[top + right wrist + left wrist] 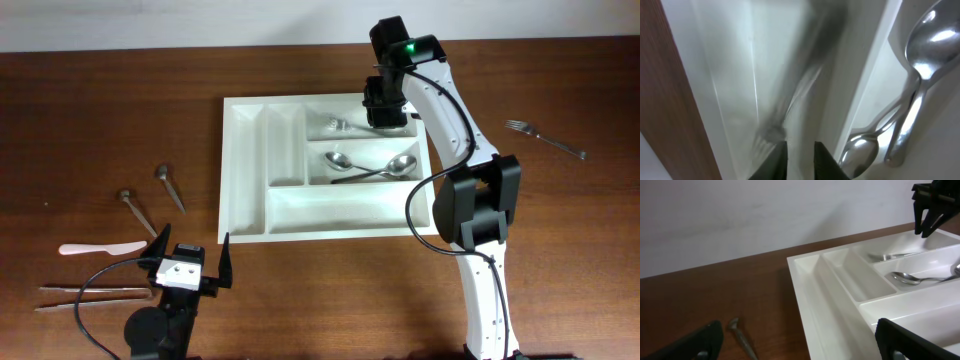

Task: Pack container
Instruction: 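Place the fork in the tray's upper right compartment, then move the right gripper back over the remaining cutlery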

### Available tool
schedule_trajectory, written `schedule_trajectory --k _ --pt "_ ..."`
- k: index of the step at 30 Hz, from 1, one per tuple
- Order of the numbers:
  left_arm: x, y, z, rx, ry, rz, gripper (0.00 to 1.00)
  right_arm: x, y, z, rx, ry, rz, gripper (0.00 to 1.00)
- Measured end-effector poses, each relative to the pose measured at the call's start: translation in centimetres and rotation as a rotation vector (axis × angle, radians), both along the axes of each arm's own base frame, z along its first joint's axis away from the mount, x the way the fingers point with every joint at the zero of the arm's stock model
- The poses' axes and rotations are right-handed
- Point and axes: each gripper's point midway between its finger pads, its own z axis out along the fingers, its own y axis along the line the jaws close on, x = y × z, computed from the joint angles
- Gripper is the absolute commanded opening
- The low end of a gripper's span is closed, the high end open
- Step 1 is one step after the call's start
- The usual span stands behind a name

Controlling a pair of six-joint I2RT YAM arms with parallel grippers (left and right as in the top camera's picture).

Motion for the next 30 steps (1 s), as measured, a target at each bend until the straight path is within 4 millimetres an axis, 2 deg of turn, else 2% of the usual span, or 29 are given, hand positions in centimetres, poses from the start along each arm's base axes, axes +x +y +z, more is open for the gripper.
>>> schedule_trajectory --k 3,6,7,9,11,14,15,20,24,28,30 --pt "0.0 0.0 0.0 0.000 0.000 0.000 0.99 0.1 -0.1 0.0 -0.002 -0.004 0.011 0.25" --pt "0.0 0.0 0.0 0.000 0.000 0.000 0.99 0.3 -0.3 0.0 -0.007 -0.014 0.033 0.37" --pt "0.0 0.0 0.0 0.000 0.000 0.000 0.99 0.4 -0.6 0.0 -0.012 -0.018 0.042 0.47" --pt "0.0 0.0 0.0 0.000 0.000 0.000 0.99 0.7 -1.6 0.0 -0.022 -0.025 0.057 0.73" --pt "0.0 0.0 0.0 0.000 0.000 0.000 0.99 1.1 -3.3 0.1 -0.031 -0.032 0.066 0.85" --pt "0.0 0.0 0.0 0.000 0.000 0.000 0.99 1.6 -7.7 0.1 -0.043 -0.027 0.031 0.98" --pt "0.0 0.0 0.0 0.000 0.000 0.000 0.99 1.7 -9.6 0.1 -0.044 -0.021 0.009 0.99" --pt "0.0 0.0 0.0 0.000 0.000 0.000 0.99 1.6 -20.9 0.2 -0.040 -0.023 -0.126 0.99" --pt "0.0 0.0 0.0 0.000 0.000 0.000 0.99 -0.2 -29.5 0.1 -0.064 -0.031 -0.176 0.99" --pt "0.0 0.0 0.0 0.000 0.000 0.000 0.99 -1.8 -33.9 0.1 -0.098 -0.040 -0.105 0.92" --pt "0.0 0.0 0.0 0.000 0.000 0.000 0.99 -1.8 -35.0 0.2 -0.120 -0.062 -0.051 0.92"
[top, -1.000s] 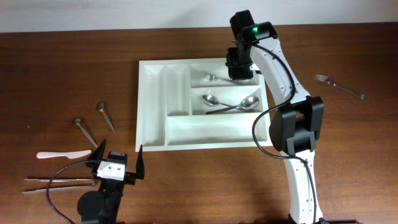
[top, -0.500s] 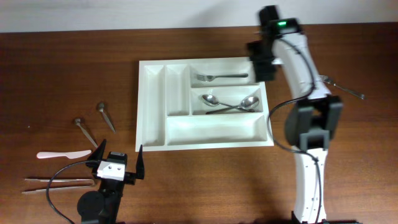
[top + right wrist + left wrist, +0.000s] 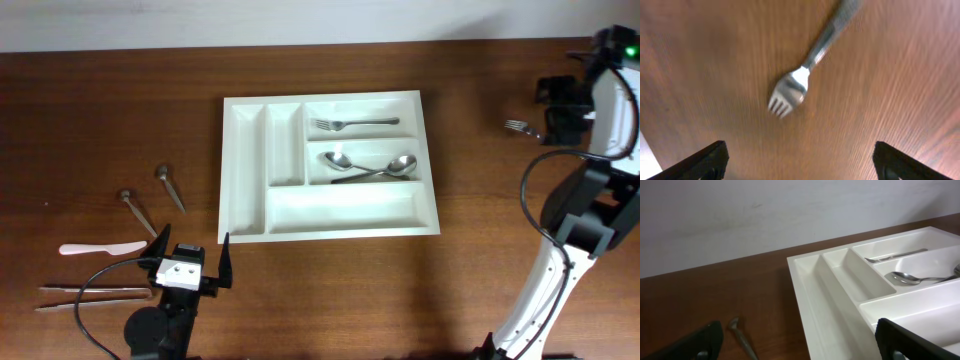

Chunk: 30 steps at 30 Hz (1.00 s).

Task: Pack container
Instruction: 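Move the right gripper back over the remaining cutlery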

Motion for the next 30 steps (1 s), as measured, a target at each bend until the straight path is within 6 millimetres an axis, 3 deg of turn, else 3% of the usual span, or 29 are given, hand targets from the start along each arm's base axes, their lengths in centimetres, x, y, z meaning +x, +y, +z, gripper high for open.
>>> schedule_trajectory --k 4,9,15,30 --pt "0.0 0.0 0.0 0.000 0.000 0.000 0.99 0.6 -0.7 0.2 -0.049 -0.033 0.112 0.92" --pt "0.0 0.0 0.0 0.000 0.000 0.000 0.99 1.0 -1.3 0.3 -0.089 -0.044 0.124 0.95" --pt "0.0 0.0 0.0 0.000 0.000 0.000 0.99 -0.3 -1.7 0.0 -0.086 0.019 0.010 0.83" --pt "0.0 0.0 0.0 0.000 0.000 0.000 0.99 -2.6 -3.1 -1.8 -0.066 0.114 -0.149 0.83"
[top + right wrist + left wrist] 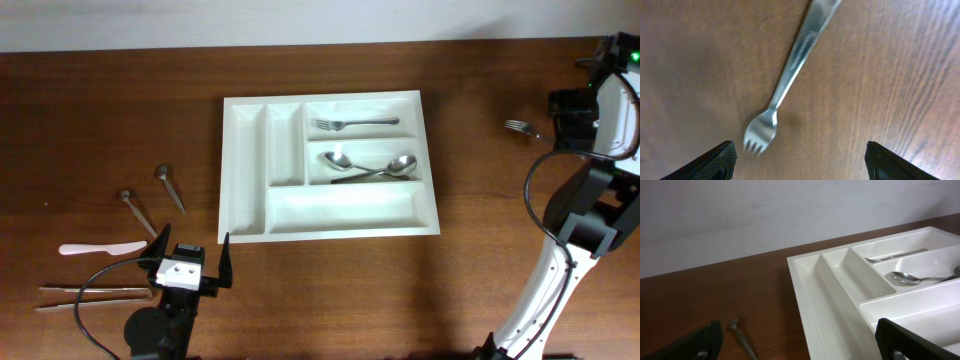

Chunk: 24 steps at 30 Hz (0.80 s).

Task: Pack container
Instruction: 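Move the right gripper back over the remaining cutlery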

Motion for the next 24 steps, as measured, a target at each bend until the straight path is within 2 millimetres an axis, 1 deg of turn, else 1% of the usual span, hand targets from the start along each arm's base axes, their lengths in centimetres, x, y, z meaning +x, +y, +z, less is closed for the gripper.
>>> schedule_trajectory --k 4,10,15,24 --pt "0.0 0.0 0.0 0.000 0.000 0.000 0.99 -1.9 -1.5 -1.1 0.025 0.049 -0.042 0.83" --pt "0.0 0.0 0.0 0.000 0.000 0.000 0.99 -4.1 -2.9 -3.2 0.059 0.123 -0.078 0.84" --pt "0.0 0.0 0.0 0.000 0.000 0.000 0.99 -4.1 -2.7 -4.2 0.067 0.139 -0.060 0.84" --pt "0.0 0.0 0.0 0.000 0.000 0.000 0.99 -3.3 -3.1 -4.3 0.048 0.107 -0.055 0.84"
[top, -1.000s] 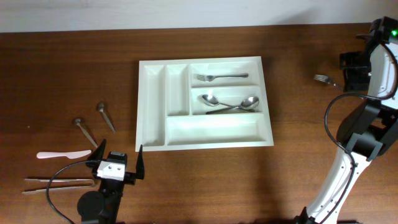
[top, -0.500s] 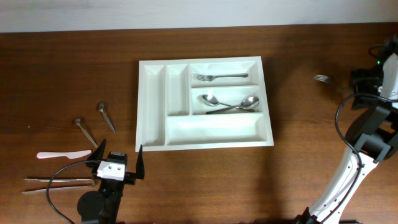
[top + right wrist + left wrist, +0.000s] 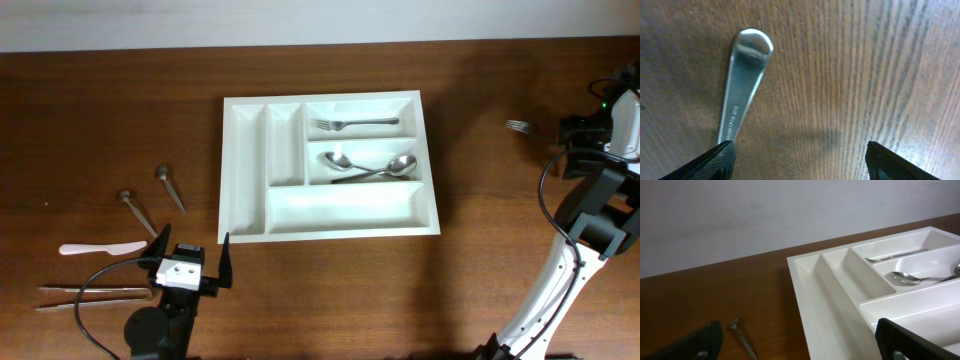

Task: Pack container
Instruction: 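Move the right gripper back over the remaining cutlery, then lower the right gripper over the silver fork on the right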

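Observation:
The white cutlery tray [image 3: 246,160] lies mid-table. One fork [image 3: 355,123] rests in its top right compartment and two spoons [image 3: 372,167] in the one below. A second fork lies on the table at the far right. Overhead only its tines [image 3: 518,126] show beside the arm; the right wrist view shows its rounded handle end [image 3: 744,90]. My right gripper [image 3: 800,165] hangs open over that handle end, holding nothing. My left gripper [image 3: 192,262] stands open near the front edge, left of the tray, with nothing in it.
Left of the tray lie two small dark-headed utensils [image 3: 170,187] [image 3: 136,210], a pale knife [image 3: 100,247] and a pair of chopsticks [image 3: 90,293]. The tray's long left compartments [image 3: 855,280] face the left wrist camera. The table's right edge is close to the right arm.
My right gripper, still open, has shifted to the right along the loose fork, from over its tines and neck to over the handle end. The left arm has not moved.
My right gripper was down in the tray's top right compartment, jaws narrow around a fork. A second later that fork lay in the compartment and the gripper was open over the fork at the far right. It has since shifted from tines to handle end.

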### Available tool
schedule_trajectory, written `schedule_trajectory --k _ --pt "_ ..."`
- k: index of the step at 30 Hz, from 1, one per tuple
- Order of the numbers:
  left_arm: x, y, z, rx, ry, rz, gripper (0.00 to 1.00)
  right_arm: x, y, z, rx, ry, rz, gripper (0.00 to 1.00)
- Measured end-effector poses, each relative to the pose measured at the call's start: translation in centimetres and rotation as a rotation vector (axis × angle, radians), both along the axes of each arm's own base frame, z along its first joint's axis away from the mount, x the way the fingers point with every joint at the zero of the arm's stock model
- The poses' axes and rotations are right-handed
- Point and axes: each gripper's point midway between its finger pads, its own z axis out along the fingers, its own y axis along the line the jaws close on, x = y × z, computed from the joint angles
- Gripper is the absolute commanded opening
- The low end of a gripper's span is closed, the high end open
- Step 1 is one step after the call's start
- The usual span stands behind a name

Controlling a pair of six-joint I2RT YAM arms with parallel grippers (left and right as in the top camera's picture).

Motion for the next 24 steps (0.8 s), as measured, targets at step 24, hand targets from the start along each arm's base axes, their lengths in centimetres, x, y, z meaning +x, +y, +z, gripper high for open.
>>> schedule_trajectory --k 24 --pt "0.0 0.0 0.0 0.000 0.000 0.000 0.99 1.3 0.5 -1.7 0.048 -0.041 0.011 0.86"
